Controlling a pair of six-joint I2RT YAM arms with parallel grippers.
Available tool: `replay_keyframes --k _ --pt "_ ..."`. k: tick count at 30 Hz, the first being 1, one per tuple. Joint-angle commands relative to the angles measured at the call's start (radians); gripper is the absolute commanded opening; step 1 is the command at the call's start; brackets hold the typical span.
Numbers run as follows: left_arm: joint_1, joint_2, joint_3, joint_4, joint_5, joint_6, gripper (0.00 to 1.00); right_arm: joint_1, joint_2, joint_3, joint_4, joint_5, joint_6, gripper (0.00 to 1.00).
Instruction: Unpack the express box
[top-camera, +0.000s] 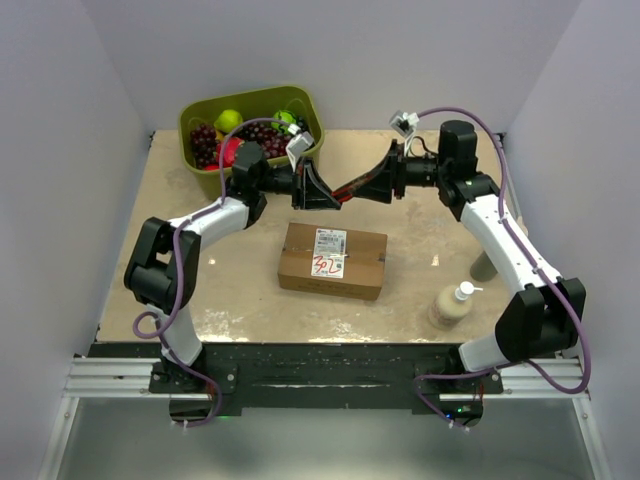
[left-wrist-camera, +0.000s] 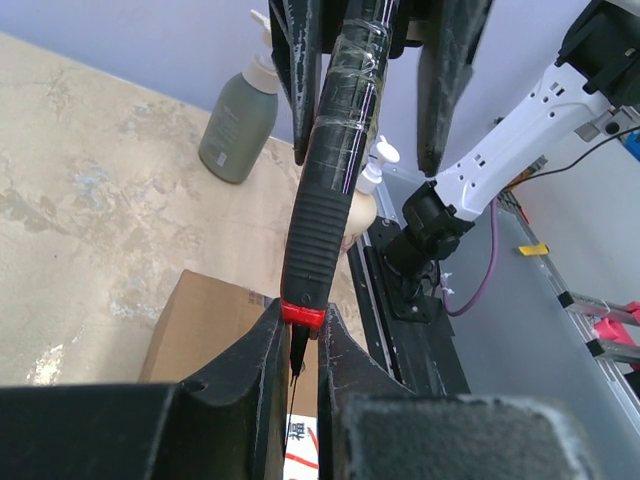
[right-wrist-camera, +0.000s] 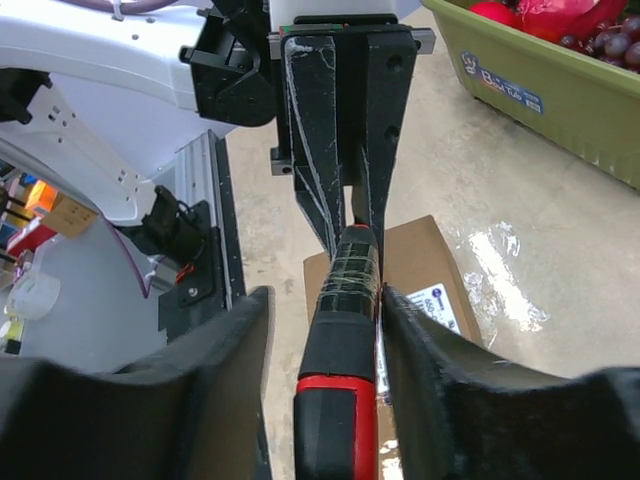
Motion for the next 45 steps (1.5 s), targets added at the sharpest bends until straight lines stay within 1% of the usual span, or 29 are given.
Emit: replay_keyframes --k 1,3,4,5,6,9,10,11,12,13,14,15,16,17,18,19,22,23,24,25,26,29,32,35,37,38,39,42,45 --pt "-0.004 -0.019 0.038 0.032 -0.014 0.006 0.0 0.017 -0.015 0.008 0.061 -0.023 0.025 0.29" --pt "-0.005 -0.019 0.039 0.022 -0.014 0.017 0.0 0.025 -0.012 0.0 0.068 -0.032 0.027 0.19" --pt "-0.007 -0.019 0.039 0.017 -0.014 0.02 0.0 0.026 -0.014 -0.001 0.067 -0.032 0.027 0.12" --pt "-0.007 -0.019 0.039 0.005 -0.014 0.025 0.0 0.032 -0.012 -0.003 0.067 -0.032 0.027 0.08" --pt "-0.007 -0.017 0.041 -0.006 -0.014 0.039 0.0 0.032 -0.012 -0.006 0.065 -0.032 0.025 0.02" --pt "-0.005 -0.019 0.042 -0.073 -0.025 0.098 0.01 0.032 -0.009 0.023 0.035 -0.009 0.008 0.0" --pt "-0.002 -0.022 0.042 -0.107 -0.037 0.129 0.11 0.031 -0.009 0.04 -0.017 0.008 -0.039 0.0" --pt "0.001 -0.028 0.056 -0.25 -0.061 0.176 0.41 0.028 -0.01 0.064 -0.065 0.086 -0.083 0.0" --pt "0.007 -0.046 0.068 -0.344 -0.131 0.316 0.52 0.025 -0.009 0.125 -0.12 0.123 -0.134 0.0" --pt "0.024 -0.056 0.084 -0.433 -0.159 0.401 0.58 0.022 -0.006 0.161 -0.233 0.16 -0.262 0.0" --pt "0.03 -0.063 0.128 -0.633 -0.186 0.495 0.67 0.011 0.009 0.195 -0.296 0.199 -0.327 0.0" --pt "0.036 -0.074 0.149 -0.728 -0.26 0.68 0.7 0.003 0.022 0.266 -0.365 0.203 -0.397 0.0" --pt "0.047 -0.082 0.165 -0.803 -0.304 0.754 0.72 -0.004 0.038 0.301 -0.519 0.204 -0.552 0.0" --pt "0.057 -0.088 0.168 -0.878 -0.337 0.795 0.78 -0.015 0.052 0.33 -0.597 0.211 -0.623 0.0" --pt "0.068 -0.099 0.167 -0.897 -0.367 0.848 0.82 -0.021 0.066 0.356 -0.658 0.214 -0.684 0.0" --pt "0.082 -0.102 0.162 -0.916 -0.377 0.87 0.86 -0.026 0.068 0.361 -0.765 0.217 -0.799 0.0" --pt "0.084 -0.108 0.148 -0.98 -0.379 0.94 0.88 -0.034 0.056 0.338 -0.89 0.24 -0.909 0.0" --pt "0.082 -0.109 0.136 -1.006 -0.365 0.962 0.99 -0.035 0.051 0.33 -0.907 0.241 -0.923 0.0" --pt "0.078 -0.112 0.13 -1.014 -0.333 0.985 1.0 -0.035 0.045 0.316 -0.923 0.238 -0.949 0.0" --pt "0.073 -0.114 0.125 -1.026 -0.326 0.999 1.0 -0.034 0.039 0.315 -0.968 0.234 -1.013 0.0" --pt "0.067 -0.116 0.114 -1.052 -0.324 1.016 1.0 -0.034 0.036 0.307 -0.978 0.234 -1.027 0.0" --pt "0.027 -0.108 0.096 -1.084 -0.351 1.08 1.0 -0.034 0.023 0.28 -0.964 0.237 -1.053 0.0" --pt "-0.007 -0.085 0.076 -1.083 -0.373 1.085 1.0 -0.03 0.02 0.267 -0.94 0.2 -1.033 0.0" --pt "-0.019 -0.059 0.062 -1.069 -0.382 1.068 1.0 -0.024 0.006 0.208 -0.93 0.18 -1.036 0.0" --pt "-0.019 -0.045 0.055 -1.058 -0.397 1.06 1.0 -0.021 -0.02 0.159 -0.869 0.166 -1.012 0.0" --pt "-0.019 -0.04 0.047 -1.066 -0.413 1.074 1.0 -0.02 -0.053 0.099 -0.83 0.157 -0.989 0.0" --pt "-0.019 -0.036 0.044 -1.074 -0.419 1.085 1.0 -0.015 -0.073 0.07 -0.743 0.157 -0.964 0.0" --pt "-0.019 -0.034 0.022 -1.081 -0.456 1.096 0.99 -0.012 -0.133 -0.036 -0.568 0.152 -0.854 0.0" --pt "-0.024 -0.034 0.004 -1.097 -0.517 1.122 0.99 -0.007 -0.153 -0.086 -0.493 0.131 -0.783 0.0"
